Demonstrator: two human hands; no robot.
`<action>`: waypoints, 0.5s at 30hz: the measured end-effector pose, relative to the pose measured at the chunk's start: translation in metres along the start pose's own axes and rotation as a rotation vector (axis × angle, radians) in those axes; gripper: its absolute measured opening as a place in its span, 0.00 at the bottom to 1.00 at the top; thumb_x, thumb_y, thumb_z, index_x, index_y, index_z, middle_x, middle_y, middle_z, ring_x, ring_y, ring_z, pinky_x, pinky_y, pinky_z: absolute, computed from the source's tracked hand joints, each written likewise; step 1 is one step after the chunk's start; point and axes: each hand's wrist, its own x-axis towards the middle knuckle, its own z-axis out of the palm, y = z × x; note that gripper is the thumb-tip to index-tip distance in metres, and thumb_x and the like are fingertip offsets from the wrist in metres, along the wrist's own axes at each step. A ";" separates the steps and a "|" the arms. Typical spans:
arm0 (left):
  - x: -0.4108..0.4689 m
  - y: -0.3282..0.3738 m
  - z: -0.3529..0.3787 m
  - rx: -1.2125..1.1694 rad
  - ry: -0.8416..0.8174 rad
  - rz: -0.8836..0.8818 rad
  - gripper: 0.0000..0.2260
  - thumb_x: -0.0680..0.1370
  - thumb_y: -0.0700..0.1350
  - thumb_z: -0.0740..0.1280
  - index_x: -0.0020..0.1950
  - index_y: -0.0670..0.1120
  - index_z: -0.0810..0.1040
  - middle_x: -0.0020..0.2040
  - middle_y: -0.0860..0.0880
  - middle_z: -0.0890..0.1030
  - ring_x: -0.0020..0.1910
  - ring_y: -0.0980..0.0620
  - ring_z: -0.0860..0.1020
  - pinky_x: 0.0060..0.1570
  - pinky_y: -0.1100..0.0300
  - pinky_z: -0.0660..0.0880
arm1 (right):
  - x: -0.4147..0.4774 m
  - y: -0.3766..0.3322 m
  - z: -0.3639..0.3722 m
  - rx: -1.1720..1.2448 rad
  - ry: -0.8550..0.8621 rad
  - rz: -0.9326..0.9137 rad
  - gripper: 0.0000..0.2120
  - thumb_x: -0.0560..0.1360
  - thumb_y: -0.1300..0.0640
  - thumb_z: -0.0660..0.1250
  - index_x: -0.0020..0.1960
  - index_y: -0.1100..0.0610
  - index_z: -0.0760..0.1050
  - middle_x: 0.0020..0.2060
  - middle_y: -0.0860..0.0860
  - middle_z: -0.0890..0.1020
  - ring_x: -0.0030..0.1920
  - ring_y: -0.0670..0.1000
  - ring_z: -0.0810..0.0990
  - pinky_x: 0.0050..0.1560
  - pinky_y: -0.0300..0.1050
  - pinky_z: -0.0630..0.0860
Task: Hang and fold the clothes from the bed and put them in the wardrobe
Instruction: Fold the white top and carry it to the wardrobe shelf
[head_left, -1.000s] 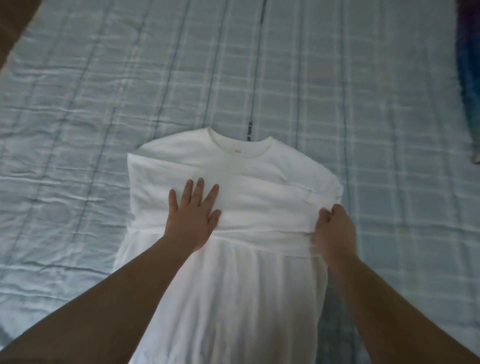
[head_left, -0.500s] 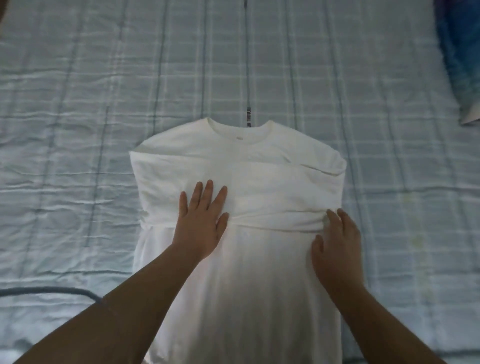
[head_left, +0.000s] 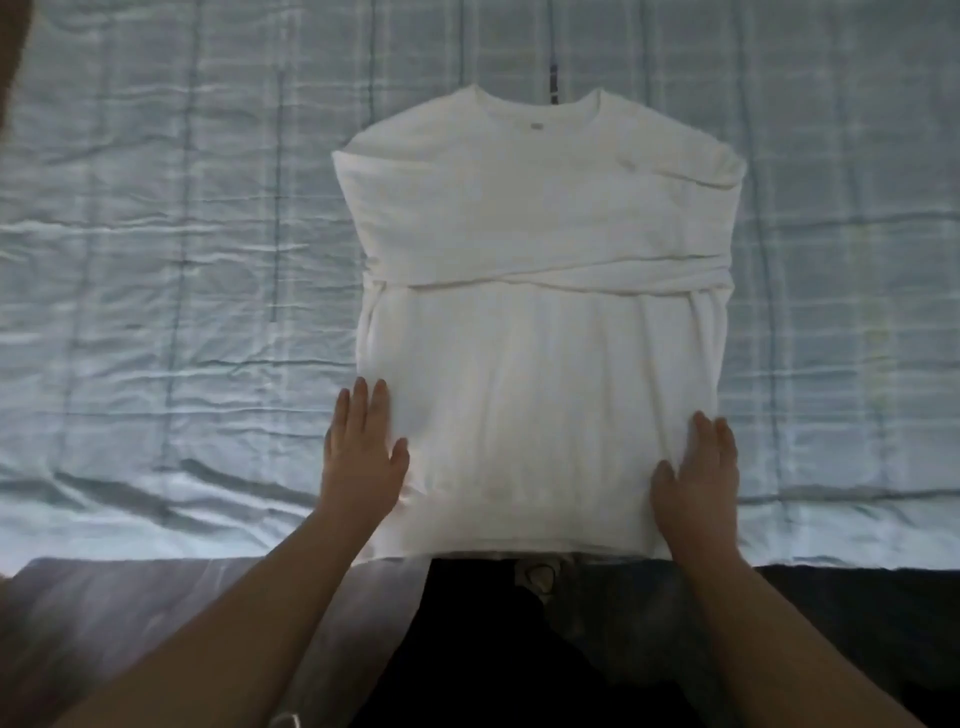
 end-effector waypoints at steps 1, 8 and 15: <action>-0.012 -0.006 -0.001 -0.106 -0.007 -0.101 0.34 0.79 0.45 0.65 0.81 0.44 0.54 0.80 0.41 0.57 0.78 0.38 0.56 0.74 0.40 0.59 | -0.007 0.000 -0.003 0.090 -0.005 0.068 0.34 0.76 0.61 0.65 0.79 0.57 0.55 0.78 0.57 0.57 0.76 0.58 0.58 0.76 0.56 0.57; -0.056 0.004 -0.029 -0.535 -0.193 -0.579 0.19 0.80 0.46 0.66 0.67 0.38 0.73 0.59 0.40 0.80 0.51 0.43 0.78 0.51 0.51 0.75 | -0.032 -0.004 -0.044 0.243 -0.154 0.392 0.22 0.74 0.59 0.69 0.66 0.63 0.72 0.59 0.63 0.79 0.56 0.63 0.78 0.56 0.55 0.76; -0.082 0.005 -0.063 -0.757 -0.154 -0.603 0.15 0.83 0.48 0.59 0.66 0.41 0.70 0.54 0.42 0.77 0.47 0.42 0.78 0.38 0.50 0.80 | -0.044 -0.002 -0.092 0.236 -0.189 0.307 0.17 0.79 0.58 0.60 0.65 0.63 0.70 0.56 0.63 0.78 0.54 0.65 0.77 0.56 0.59 0.77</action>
